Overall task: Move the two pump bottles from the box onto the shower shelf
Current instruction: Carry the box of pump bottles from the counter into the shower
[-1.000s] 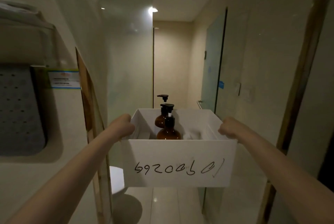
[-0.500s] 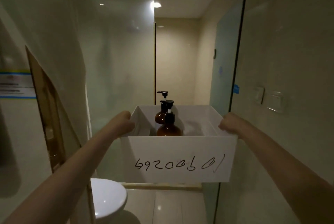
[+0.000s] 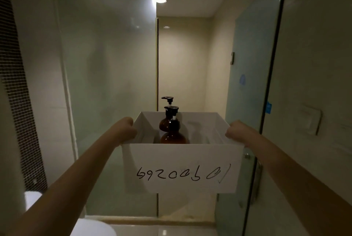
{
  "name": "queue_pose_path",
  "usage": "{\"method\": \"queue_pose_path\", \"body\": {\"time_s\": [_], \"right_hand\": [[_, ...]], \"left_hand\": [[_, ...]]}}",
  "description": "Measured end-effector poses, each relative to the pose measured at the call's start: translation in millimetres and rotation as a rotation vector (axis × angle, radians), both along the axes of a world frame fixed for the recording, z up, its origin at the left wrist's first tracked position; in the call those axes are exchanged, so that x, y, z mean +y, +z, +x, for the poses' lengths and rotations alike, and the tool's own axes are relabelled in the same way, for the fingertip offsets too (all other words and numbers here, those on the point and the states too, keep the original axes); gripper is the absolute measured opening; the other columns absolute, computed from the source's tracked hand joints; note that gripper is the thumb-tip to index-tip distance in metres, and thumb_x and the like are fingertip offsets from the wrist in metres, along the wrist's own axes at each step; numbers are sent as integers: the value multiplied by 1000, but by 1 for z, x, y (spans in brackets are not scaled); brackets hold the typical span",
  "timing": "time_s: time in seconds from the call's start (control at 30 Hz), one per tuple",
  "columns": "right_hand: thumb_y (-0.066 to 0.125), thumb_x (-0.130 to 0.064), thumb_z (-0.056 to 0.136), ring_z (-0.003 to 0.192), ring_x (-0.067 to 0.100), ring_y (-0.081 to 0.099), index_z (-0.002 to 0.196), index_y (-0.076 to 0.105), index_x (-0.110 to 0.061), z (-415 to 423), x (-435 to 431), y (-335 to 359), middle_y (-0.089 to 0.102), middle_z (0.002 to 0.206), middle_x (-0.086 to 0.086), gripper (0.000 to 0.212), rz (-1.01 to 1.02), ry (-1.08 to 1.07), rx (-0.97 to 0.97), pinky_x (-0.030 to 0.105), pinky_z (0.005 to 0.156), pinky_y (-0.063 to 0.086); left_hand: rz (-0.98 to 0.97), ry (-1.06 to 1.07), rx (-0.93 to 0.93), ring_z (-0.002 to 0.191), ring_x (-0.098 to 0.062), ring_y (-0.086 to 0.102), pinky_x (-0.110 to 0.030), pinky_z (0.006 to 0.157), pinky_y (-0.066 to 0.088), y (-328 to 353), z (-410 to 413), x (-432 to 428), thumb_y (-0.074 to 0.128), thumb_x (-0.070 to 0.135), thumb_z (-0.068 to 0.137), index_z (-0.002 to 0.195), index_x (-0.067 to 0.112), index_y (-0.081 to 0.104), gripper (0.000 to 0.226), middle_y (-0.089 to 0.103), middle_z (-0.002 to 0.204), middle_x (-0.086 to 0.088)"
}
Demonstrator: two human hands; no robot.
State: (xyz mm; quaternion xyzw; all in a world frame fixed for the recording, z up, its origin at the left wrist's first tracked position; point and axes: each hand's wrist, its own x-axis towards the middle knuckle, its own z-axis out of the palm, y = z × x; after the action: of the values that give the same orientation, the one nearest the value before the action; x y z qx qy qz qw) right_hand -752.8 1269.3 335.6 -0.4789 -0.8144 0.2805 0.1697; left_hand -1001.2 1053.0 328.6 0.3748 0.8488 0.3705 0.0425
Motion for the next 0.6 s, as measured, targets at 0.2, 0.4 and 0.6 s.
{"method": "queue_pose_path", "body": {"time_s": [0.2, 0.4, 0.6], "right_hand": [[47, 4, 87, 93, 42, 62, 114, 55, 14, -64, 71, -3, 56, 103, 30, 30, -24, -39, 66, 36, 66, 48], [49, 3, 86, 79, 35, 60, 111, 57, 13, -123, 138, 0, 58, 101, 30, 28, -11, -89, 59, 34, 62, 49], [48, 5, 85, 78, 32, 58, 110, 57, 13, -182, 219, 2, 54, 92, 27, 27, -4, -93, 45, 25, 47, 42]], "left_hand": [[-13, -46, -5, 80, -28, 51, -34, 68, 37, -1, -74, 82, 48, -7, 73, 72, 0, 52, 8, 51, 80, -18], [21, -100, -24, 82, -29, 51, -34, 69, 38, 7, -139, 159, 50, -5, 75, 83, -4, 54, 8, 52, 86, -20], [31, -122, -64, 82, -28, 50, -33, 67, 37, 9, -198, 236, 49, -5, 74, 84, -3, 52, 10, 50, 87, -19]]}}
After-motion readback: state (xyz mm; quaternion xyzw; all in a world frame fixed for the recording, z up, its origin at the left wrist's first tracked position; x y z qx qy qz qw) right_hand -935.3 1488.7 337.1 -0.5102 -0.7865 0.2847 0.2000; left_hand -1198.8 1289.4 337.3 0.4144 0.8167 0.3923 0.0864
